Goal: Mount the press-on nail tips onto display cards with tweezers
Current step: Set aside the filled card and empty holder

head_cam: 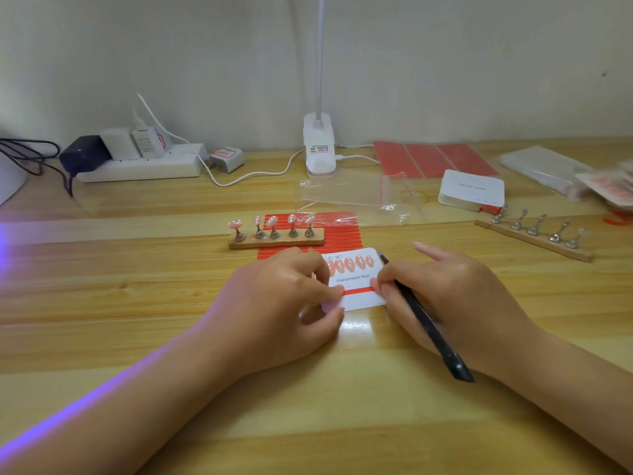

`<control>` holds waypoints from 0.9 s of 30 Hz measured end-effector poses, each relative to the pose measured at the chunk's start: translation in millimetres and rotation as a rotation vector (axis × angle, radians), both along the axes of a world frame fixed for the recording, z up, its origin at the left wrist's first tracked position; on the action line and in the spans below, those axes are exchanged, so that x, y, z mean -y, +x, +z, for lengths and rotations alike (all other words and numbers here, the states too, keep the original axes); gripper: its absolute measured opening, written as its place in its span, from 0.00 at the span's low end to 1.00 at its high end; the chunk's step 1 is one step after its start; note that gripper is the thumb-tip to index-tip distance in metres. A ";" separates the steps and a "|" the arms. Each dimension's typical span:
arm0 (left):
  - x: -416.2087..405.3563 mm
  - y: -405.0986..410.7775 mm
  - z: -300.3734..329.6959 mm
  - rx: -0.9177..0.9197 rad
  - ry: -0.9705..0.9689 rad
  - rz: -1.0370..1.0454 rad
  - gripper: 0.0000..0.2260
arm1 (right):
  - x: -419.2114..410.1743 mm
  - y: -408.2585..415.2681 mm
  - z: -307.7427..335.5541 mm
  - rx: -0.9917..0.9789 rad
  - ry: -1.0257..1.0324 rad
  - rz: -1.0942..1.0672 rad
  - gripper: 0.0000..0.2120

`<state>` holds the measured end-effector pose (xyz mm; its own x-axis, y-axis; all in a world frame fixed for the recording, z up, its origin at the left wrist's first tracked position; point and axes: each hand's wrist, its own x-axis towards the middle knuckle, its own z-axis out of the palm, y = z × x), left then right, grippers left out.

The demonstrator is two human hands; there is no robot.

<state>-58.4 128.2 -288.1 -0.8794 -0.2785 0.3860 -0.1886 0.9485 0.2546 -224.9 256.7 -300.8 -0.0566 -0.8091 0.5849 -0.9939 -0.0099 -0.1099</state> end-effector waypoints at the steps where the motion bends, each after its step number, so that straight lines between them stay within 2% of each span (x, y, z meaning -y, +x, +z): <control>1: -0.2 0.6 -0.1 0.005 0.021 0.004 0.11 | -0.3 -0.4 0.4 0.003 -0.009 -0.008 0.04; 5: 2.2 0.5 -0.6 0.014 0.095 -0.017 0.10 | -1.4 -3.5 4.4 -0.002 -0.031 -0.016 0.04; 11: 1.7 1.2 1.5 -0.003 0.085 -0.025 0.12 | -4.0 -4.8 6.3 -0.084 -0.099 -0.021 0.06; 16: 1.6 1.2 2.5 -0.012 0.075 -0.017 0.12 | -2.3 -0.8 6.7 -0.055 -0.119 -0.029 0.08; 20: 0.4 1.0 3.4 -0.014 0.069 -0.011 0.11 | 1.0 -1.9 4.2 0.121 -0.042 -0.132 0.04; 23: -0.1 0.0 4.5 -0.033 0.020 -0.019 0.09 | 1.5 -3.6 5.7 0.289 -0.012 -0.110 0.06; 27: -0.8 -0.8 4.7 -0.056 -0.009 -0.028 0.08 | 2.9 1.1 5.9 0.652 0.013 -0.061 0.05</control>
<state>-59.2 129.0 -283.4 -0.8636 -0.2505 0.4375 -0.1474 0.9554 0.2559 -223.8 253.7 -294.8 -0.4423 -0.8002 0.4051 -0.7219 0.0495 -0.6903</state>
